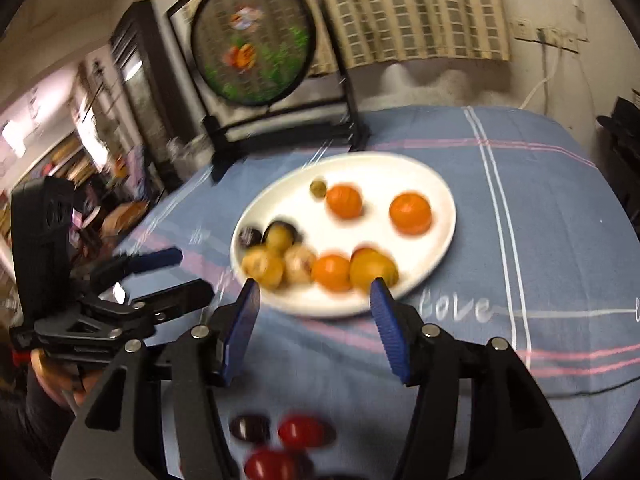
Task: Organize fruits
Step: 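Place the orange on the plate with the right tool while the left tool places its orange, then grasp a red plum with the left tool while the right tool grasps a dark plum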
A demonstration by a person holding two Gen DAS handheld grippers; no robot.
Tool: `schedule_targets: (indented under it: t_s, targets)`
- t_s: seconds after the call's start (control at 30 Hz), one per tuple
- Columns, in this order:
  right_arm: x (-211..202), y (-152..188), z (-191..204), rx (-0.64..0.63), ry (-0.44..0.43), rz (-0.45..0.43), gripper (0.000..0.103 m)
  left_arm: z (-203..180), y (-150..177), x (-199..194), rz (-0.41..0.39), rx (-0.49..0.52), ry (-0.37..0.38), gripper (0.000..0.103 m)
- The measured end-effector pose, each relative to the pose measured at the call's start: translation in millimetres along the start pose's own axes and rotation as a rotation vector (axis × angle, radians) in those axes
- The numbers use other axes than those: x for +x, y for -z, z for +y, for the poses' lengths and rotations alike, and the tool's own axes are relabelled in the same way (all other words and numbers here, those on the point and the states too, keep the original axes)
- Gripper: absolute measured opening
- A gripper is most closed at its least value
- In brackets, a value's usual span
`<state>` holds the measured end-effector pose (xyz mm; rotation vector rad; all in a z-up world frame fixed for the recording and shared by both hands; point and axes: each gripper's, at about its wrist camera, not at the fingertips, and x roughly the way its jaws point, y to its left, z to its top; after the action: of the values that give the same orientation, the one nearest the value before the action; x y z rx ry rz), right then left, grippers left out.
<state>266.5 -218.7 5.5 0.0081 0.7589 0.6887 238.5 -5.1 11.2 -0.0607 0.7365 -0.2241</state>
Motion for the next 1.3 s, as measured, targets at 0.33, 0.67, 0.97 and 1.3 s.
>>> schedule_targets:
  t_s: [0.33,0.67,0.97,1.3]
  targets:
    - [-38,64,-4,-0.106,-0.01,0.086,0.057,-43,86,-47,0.005,0.183,0.189,0.094]
    - [-20,87,17,-0.261,0.053,0.217,0.055,-55,98,-46,0.014,0.241,0.201,0.094]
    - [-12,89,12,-0.237,0.088,0.212,0.033,-58,100,-43,0.048,0.244,0.2,0.094]
    - [-27,77,-14,-0.071,0.051,0.154,0.032,-68,106,-33,0.129,0.279,0.271,0.066]
